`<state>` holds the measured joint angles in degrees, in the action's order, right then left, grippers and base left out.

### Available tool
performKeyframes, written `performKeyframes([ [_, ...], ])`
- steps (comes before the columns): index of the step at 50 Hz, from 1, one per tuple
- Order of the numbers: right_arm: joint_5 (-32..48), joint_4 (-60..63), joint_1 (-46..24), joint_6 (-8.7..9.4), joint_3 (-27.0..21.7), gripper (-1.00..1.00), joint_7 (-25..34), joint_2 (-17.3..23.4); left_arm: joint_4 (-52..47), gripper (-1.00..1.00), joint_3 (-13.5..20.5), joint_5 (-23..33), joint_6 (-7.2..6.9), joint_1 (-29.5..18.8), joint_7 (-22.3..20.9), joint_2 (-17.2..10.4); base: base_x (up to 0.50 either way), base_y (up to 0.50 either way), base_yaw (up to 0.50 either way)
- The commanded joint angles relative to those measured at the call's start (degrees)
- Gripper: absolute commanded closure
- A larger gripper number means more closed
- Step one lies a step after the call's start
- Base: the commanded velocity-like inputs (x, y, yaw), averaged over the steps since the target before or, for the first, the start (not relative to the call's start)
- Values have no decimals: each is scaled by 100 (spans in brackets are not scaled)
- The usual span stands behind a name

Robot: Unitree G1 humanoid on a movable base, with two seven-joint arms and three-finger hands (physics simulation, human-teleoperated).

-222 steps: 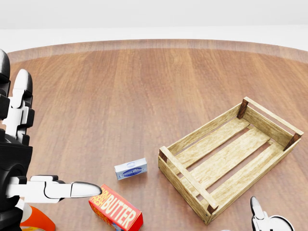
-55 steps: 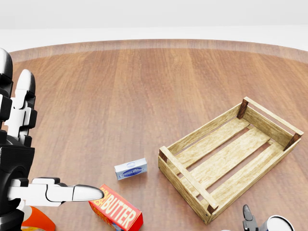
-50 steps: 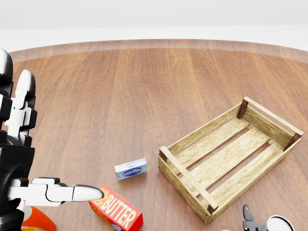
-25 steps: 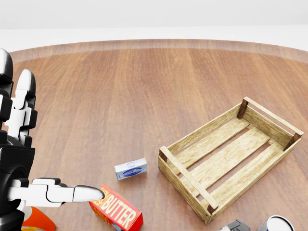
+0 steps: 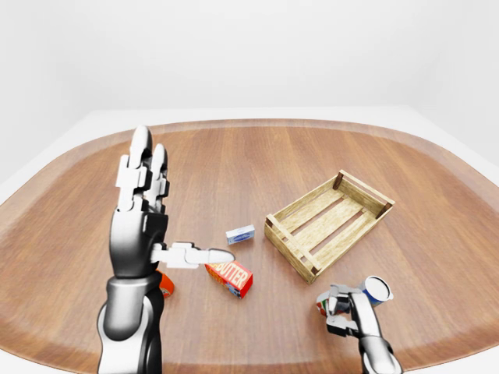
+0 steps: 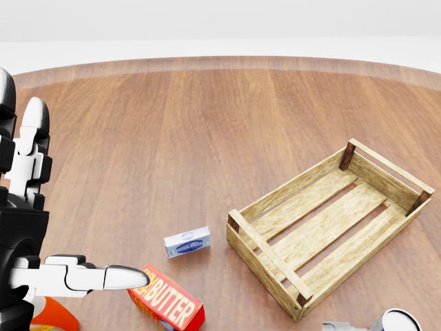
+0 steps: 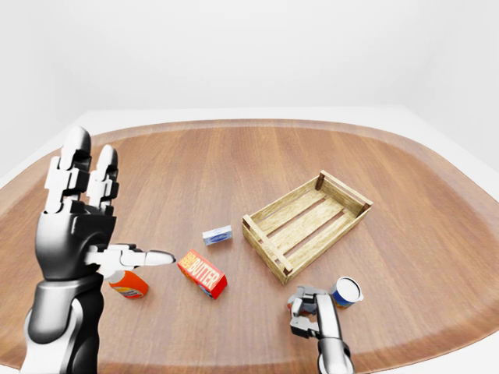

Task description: Pick up the tomato sauce, and put it in the wooden tray.

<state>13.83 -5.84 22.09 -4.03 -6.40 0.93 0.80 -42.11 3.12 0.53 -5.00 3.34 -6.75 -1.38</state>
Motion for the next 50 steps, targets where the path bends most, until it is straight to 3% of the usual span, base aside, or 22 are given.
performKeyframes([
  [1, 128, 1097, 366, 455, 78, 100, 232, -141, 20, -100, 10, -11, 0, -11, 6, 0, 0, 0, 0],
  [2, 129, 1107, 370, 460, 78, 100, 234, -142, 20, -100, 10, -11, 0, -11, 7, 0, 0, 0, 0],
  [8, 148, 2091, 723, 898, 172, 100, 457, -251, -21, -100, 44, -47, 0, -13, -9, -5, 0, 0, 0],
  [17, 197, 3596, 1255, 903, 532, 100, 692, -292, -12, -100, 79, -68, 0, -46, -21, -18, 0, 0, 0],
  [32, 177, 5289, 1787, 903, 1037, 100, 719, 27, -63, -100, 111, -86, 0, -78, -14, -26, 0, 0, 0],
  [43, 308, 6436, 1754, 903, 1212, 100, 860, 231, -70, -100, 115, -95, 0, -62, -12, -21, 0, 0, 0],
  [46, 441, 6581, 1646, 903, 1132, 100, 1082, 111, -76, -100, 111, -92, 0, -58, -11, -23, 0, 0, 0],
  [50, 935, 6584, 1464, 903, 893, 100, 1776, -443, -123, -100, 112, -97, 0, -61, -10, -22, 0, 0, 0],
])
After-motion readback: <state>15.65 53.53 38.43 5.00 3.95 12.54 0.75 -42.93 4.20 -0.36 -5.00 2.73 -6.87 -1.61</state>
